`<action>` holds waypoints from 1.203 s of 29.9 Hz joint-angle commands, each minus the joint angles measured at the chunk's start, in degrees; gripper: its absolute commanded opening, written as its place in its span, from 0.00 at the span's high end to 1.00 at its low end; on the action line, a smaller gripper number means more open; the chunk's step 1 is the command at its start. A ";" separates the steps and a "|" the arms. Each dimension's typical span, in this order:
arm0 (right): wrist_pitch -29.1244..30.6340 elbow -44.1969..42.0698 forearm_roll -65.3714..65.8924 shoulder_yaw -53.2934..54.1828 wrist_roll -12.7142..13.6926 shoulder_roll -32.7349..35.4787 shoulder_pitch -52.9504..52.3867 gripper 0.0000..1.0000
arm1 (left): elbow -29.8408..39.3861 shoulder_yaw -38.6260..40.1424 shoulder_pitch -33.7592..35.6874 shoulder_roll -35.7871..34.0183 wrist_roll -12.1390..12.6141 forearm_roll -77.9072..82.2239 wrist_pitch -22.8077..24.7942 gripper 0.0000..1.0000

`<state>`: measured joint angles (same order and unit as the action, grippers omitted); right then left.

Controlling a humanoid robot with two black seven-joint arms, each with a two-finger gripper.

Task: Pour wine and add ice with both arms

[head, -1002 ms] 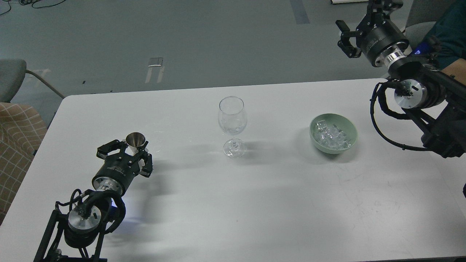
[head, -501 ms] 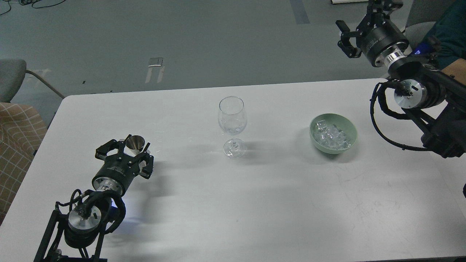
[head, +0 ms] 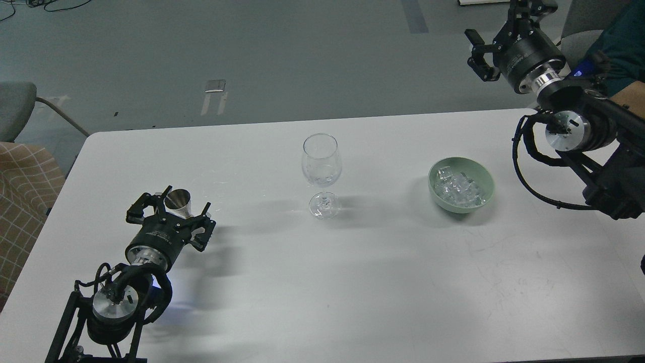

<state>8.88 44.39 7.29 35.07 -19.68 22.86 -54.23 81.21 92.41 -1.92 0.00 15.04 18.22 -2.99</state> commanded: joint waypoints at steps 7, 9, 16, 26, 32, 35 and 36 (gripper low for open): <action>0.00 0.00 0.00 0.00 -0.01 -0.01 0.09 0.00 | -0.17 1.54 -0.97 -0.53 0.43 -0.20 0.35 0.03; 0.00 0.00 0.00 0.00 -0.01 -0.01 0.09 0.00 | -0.26 2.15 -1.41 -0.79 0.61 -0.63 0.44 0.03; 0.00 -0.09 0.00 0.00 -0.01 0.08 0.09 0.00 | 0.44 2.68 -7.38 -2.72 3.23 -3.53 7.98 0.03; 0.18 1.75 0.09 -0.09 0.08 1.31 0.09 0.00 | 0.35 10.06 -12.23 -2.99 5.62 -3.63 16.95 0.02; 0.27 8.08 9.21 -0.70 1.05 7.46 0.88 0.00 | -0.61 17.36 -11.09 -6.50 5.27 -3.63 21.53 0.02; 0.00 12.38 15.98 -0.70 0.96 10.62 2.64 0.00 | -1.14 17.54 -8.45 -11.24 5.44 -3.71 21.62 0.02; -0.69 14.91 19.30 -0.70 0.96 12.28 3.60 0.00 | -1.23 17.62 -6.97 -13.08 5.44 -3.71 21.53 0.02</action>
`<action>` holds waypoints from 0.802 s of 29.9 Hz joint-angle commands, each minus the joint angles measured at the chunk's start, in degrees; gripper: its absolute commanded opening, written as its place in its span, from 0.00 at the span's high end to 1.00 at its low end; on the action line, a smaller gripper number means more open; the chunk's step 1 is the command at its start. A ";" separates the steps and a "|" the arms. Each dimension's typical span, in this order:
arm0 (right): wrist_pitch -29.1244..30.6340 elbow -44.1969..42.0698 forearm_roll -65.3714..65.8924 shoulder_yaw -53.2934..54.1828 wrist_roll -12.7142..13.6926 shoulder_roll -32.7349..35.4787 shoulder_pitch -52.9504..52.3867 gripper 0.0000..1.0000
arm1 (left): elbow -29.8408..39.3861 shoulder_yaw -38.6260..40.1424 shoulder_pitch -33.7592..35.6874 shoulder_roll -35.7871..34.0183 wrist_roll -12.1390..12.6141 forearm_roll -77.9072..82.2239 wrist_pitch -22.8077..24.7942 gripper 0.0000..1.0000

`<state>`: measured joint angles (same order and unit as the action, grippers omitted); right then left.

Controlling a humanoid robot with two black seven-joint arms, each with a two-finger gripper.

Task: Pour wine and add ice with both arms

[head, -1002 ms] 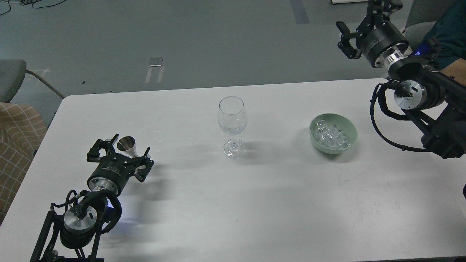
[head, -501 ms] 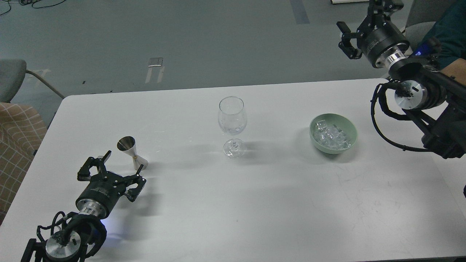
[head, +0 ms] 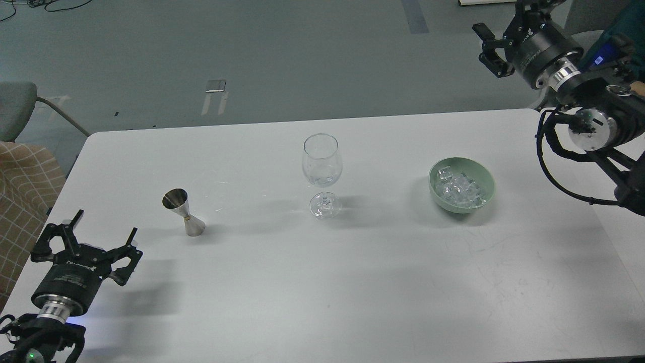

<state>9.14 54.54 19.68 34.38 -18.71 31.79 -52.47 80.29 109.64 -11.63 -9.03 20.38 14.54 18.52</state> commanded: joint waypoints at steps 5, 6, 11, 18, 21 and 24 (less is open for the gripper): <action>-4.12 12.51 21.52 -0.10 -0.18 8.81 5.97 0.00 | -0.30 0.05 8.45 -9.25 -0.16 0.40 -0.59 0.02; -4.56 13.83 26.77 -0.10 -0.18 9.95 7.02 0.00 | -0.30 0.05 9.94 -10.04 0.10 0.05 -0.94 0.02; -7.46 16.91 44.55 -0.10 -0.54 13.47 10.89 0.00 | -2.85 -0.48 18.91 -10.75 -0.25 0.05 -0.68 0.02; -12.82 16.48 70.91 -0.10 -1.06 14.53 17.04 0.00 | -3.91 -3.55 26.47 -10.75 -0.25 0.75 -1.12 0.02; -13.70 15.25 78.57 -0.10 -1.06 14.01 18.98 0.00 | -3.65 -6.54 28.41 -10.75 -0.25 0.93 -1.21 0.02; -14.41 13.84 82.98 -0.10 -1.06 13.83 21.18 0.00 | -3.56 -8.39 30.78 -10.75 -0.25 1.10 -1.47 0.02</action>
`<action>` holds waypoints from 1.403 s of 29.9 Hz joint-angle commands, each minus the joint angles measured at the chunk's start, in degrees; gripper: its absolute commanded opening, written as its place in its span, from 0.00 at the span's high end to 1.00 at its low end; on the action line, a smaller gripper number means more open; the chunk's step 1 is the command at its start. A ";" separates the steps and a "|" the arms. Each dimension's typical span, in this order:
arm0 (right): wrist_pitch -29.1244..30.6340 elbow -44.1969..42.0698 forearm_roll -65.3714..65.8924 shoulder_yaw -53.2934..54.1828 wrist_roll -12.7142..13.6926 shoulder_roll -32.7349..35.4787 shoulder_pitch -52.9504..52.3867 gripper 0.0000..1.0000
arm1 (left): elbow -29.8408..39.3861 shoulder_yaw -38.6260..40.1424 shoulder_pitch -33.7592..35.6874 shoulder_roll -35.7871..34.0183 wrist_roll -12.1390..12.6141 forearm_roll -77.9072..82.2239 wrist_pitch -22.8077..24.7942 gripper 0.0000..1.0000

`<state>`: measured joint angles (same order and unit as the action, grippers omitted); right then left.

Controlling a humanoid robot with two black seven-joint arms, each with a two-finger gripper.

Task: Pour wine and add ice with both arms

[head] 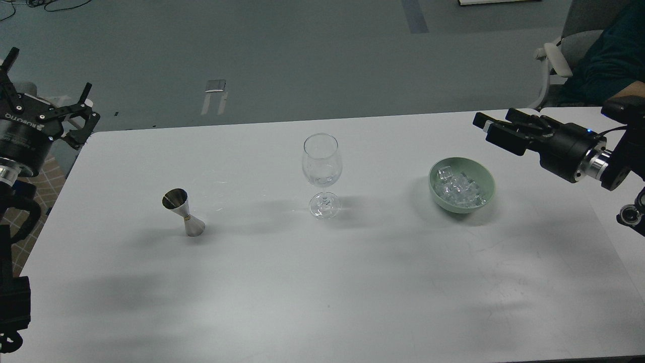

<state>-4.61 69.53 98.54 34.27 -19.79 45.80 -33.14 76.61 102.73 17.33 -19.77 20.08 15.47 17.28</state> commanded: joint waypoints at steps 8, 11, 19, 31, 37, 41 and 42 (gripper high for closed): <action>-0.84 -5.09 7.81 -2.09 -0.07 -3.43 2.82 0.00 | -0.67 -3.84 6.75 -1.41 -0.21 7.10 0.56 0.02; -0.84 -6.25 7.81 -2.80 -0.07 -5.37 2.47 0.00 | -0.49 -5.00 7.89 -1.24 -0.91 11.32 1.17 0.02; -0.84 -10.73 8.86 -4.91 -0.51 -8.54 0.45 0.08 | -0.23 -5.08 8.51 -1.24 -1.89 12.21 1.53 0.02; -0.66 -13.10 9.13 -9.83 -0.87 -8.97 -3.07 0.52 | -0.14 -5.00 8.42 -0.71 -1.97 12.13 1.53 0.02; -0.23 -13.10 9.13 -10.54 -0.87 -10.47 -3.77 0.53 | 0.04 -5.00 8.25 -0.62 -2.06 12.13 1.62 0.02; -0.05 -13.54 9.22 -11.41 -0.87 -10.56 -4.48 0.53 | 0.04 -5.00 8.33 -0.62 -2.15 12.13 1.62 0.02; -0.05 -13.89 9.22 -12.72 -0.87 -10.47 -5.26 0.53 | 0.04 -5.00 8.34 -0.62 -2.15 12.13 1.62 0.02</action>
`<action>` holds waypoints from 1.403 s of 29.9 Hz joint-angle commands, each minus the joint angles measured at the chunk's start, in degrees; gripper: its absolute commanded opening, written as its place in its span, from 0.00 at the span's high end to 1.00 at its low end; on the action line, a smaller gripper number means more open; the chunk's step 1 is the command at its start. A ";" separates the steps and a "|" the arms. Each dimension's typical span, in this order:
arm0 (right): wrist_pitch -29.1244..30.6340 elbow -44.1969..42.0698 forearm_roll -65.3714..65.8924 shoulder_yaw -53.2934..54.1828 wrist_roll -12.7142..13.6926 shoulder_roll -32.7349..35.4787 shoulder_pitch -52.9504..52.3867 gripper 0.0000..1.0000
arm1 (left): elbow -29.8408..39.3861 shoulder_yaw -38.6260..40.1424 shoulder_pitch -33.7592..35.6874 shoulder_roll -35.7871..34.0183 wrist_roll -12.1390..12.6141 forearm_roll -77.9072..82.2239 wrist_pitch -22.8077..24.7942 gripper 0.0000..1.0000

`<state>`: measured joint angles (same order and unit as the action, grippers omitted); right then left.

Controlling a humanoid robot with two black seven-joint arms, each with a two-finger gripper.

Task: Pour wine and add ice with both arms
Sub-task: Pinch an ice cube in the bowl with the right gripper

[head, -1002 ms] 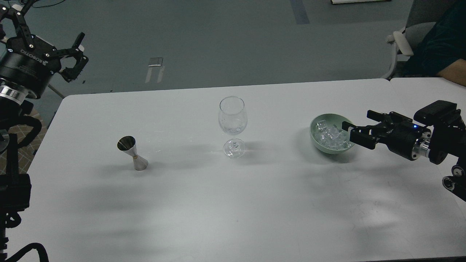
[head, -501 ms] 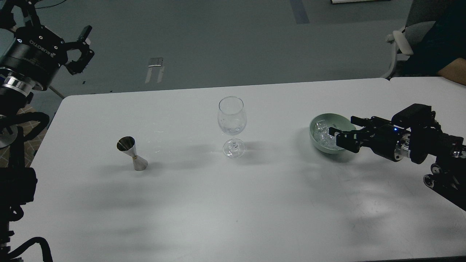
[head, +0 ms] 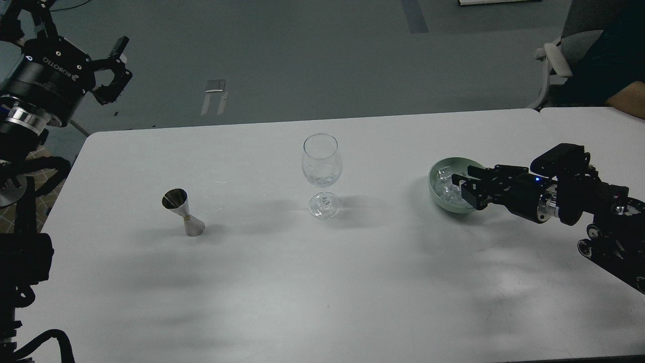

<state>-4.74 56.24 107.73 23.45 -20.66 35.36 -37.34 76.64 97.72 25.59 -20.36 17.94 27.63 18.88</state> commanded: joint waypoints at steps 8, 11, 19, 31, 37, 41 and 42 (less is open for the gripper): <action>0.17 -1.30 -0.06 -5.87 0.10 -0.11 -3.79 0.53 | 0.00 0.01 0.08 0.40 -0.01 -0.03 0.01 0.02; 0.96 -1.39 0.03 -5.87 0.10 -0.20 -3.79 0.52 | 0.00 0.01 0.08 0.76 -0.10 0.06 0.01 0.02; 1.31 -1.57 -0.06 -6.13 0.18 -0.11 -3.79 0.52 | 0.08 0.01 0.17 0.76 -0.01 0.06 0.01 0.02; 1.75 -2.36 -0.06 -6.13 0.36 -0.20 -3.62 0.52 | 0.08 0.01 0.17 0.76 -0.10 0.06 -0.08 0.02; 1.75 -2.36 -0.15 -6.13 0.36 -0.20 -3.71 0.53 | 0.08 0.01 0.08 0.84 -0.10 0.06 -0.08 0.02; 1.75 -2.36 -0.15 -6.22 0.36 -0.29 -3.79 0.55 | 0.08 0.10 0.16 0.84 -0.10 0.15 -0.08 0.02; 1.75 -2.36 -0.15 -6.22 0.45 -0.55 -3.71 0.55 | 0.08 0.01 0.08 0.84 -0.10 0.15 -0.08 0.02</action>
<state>-2.99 53.87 107.58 17.29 -20.29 35.13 -41.11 76.73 97.74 25.69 -19.51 17.85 27.76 18.81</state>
